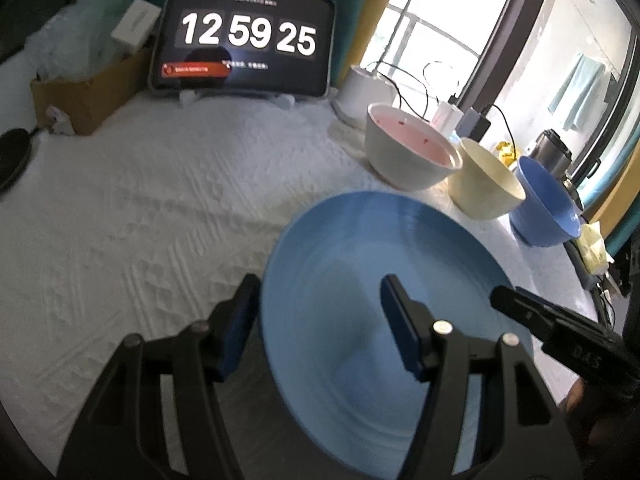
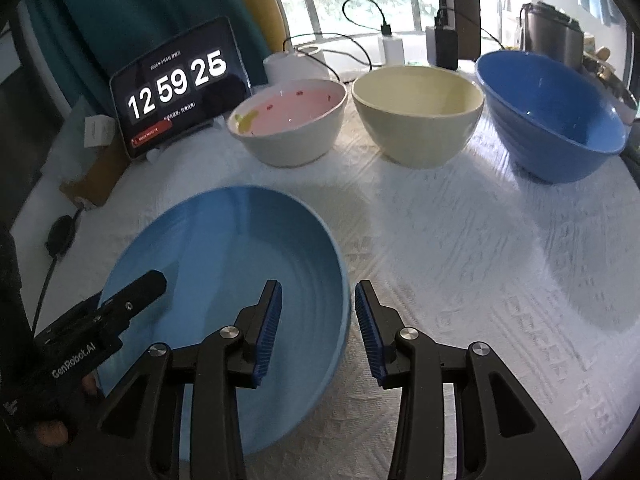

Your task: Organize plates and bowls

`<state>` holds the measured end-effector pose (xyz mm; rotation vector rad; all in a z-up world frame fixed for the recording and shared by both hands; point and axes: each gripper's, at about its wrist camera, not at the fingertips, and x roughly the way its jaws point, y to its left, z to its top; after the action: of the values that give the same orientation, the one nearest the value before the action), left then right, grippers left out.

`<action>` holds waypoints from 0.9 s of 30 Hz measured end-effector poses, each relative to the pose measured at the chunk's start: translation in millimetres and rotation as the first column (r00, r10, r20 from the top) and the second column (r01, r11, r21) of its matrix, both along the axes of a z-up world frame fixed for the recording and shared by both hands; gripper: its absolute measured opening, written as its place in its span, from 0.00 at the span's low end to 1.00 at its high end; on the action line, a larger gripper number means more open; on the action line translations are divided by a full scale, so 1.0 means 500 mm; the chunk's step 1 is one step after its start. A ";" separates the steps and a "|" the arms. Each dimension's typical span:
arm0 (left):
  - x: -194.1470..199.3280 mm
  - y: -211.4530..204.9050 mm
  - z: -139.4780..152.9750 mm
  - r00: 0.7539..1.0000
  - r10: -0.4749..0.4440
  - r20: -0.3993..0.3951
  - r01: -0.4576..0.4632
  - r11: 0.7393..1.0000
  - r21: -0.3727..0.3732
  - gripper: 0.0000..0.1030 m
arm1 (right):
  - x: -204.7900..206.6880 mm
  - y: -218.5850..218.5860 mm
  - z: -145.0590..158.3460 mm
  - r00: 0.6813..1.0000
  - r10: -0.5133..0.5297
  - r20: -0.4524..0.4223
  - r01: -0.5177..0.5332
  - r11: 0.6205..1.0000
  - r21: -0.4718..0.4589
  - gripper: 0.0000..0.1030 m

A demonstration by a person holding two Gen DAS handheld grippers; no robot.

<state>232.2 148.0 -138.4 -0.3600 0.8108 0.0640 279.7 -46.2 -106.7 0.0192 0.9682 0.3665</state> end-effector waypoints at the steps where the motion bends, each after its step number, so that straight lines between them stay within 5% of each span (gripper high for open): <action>1: -0.003 0.000 0.003 1.000 0.006 0.004 -0.006 1.000 0.004 0.62 | -0.001 -0.004 0.002 1.000 -0.002 0.002 0.002 1.000 0.003 0.40; 19: -0.042 -0.038 0.048 0.989 0.141 0.033 -0.144 0.985 0.095 0.62 | -0.037 -0.108 0.038 0.998 -0.046 0.042 0.043 0.997 0.063 0.40; 27: -0.049 -0.107 0.084 0.995 0.066 0.075 -0.073 0.992 0.107 0.62 | -0.050 -0.171 0.052 0.995 -0.080 0.063 0.074 0.993 0.090 0.40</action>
<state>207.8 94.7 -96.5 -0.2851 0.7210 0.1594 254.6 -131.9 -80.5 0.1232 0.8824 0.3359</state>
